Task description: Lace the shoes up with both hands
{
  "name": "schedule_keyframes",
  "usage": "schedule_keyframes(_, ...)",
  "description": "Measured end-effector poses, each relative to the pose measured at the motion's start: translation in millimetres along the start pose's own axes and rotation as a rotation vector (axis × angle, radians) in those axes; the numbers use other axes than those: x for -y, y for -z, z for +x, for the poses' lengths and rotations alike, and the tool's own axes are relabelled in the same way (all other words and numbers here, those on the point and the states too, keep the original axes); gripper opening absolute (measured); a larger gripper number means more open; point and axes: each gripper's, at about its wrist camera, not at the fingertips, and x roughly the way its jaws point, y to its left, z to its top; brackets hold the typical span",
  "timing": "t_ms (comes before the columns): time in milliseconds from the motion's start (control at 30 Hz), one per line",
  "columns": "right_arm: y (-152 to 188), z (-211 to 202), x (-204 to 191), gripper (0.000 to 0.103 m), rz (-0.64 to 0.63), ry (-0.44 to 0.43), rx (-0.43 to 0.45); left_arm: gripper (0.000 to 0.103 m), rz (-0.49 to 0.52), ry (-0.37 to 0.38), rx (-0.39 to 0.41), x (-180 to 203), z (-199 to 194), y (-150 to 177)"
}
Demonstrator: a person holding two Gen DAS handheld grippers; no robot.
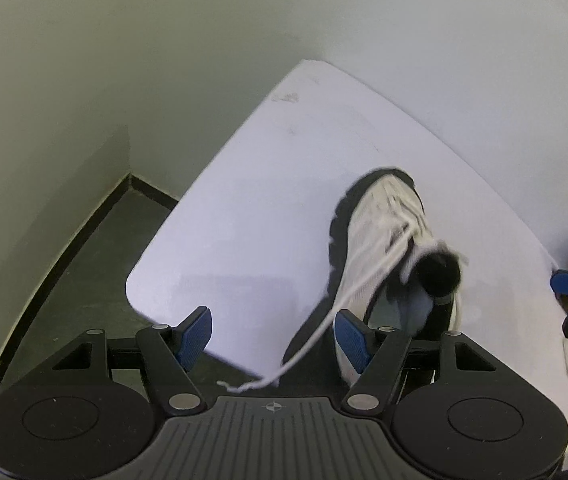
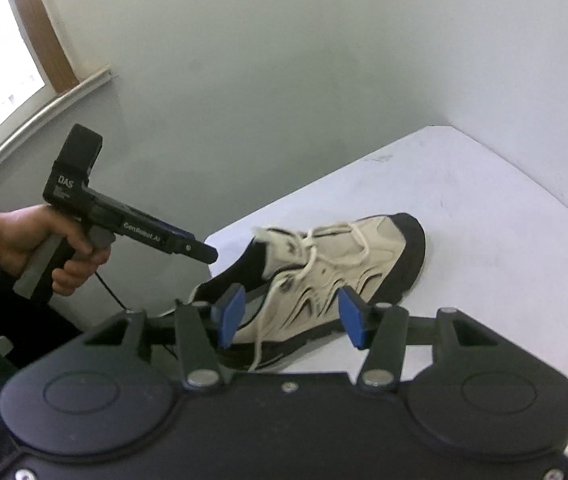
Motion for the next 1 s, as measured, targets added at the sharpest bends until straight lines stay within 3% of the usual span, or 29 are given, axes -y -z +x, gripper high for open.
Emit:
schedule_keyframes(233, -43.9, 25.0, 24.2, 0.050, -0.083, -0.131, -0.076, 0.067, -0.152, -0.072, 0.122, -9.1, -51.8, -6.4)
schedule_keyframes(333, -79.7, 45.0, 22.4, 0.050, -0.149, -0.183, -0.131, 0.068, -0.157, -0.086, 0.148, -22.0, -72.9, -0.5)
schedule_keyframes(533, -150.4, 118.0, 14.2, 0.050, -0.118, -0.272, -0.325, 0.068, -0.106, -0.071, 0.156, -47.8, -92.1, 8.5)
schedule_keyframes(600, -162.7, 158.7, 2.3, 0.050, -0.139, -0.314, -0.447, 0.068, -0.127, -0.052, 0.165, -57.5, -92.9, 12.5)
schedule_keyframes(800, -143.5, 251.7, -61.3, 0.049, -0.312, -0.331, -0.829, 0.068, -0.179, -0.010, 0.190, -82.8, -92.4, 24.4)
schedule_keyframes(1000, -84.1, 313.5, -109.5, 0.049, -0.536, -0.173, -1.084, 0.068, -0.176, 0.013, 0.188, -95.2, -92.9, 26.9)
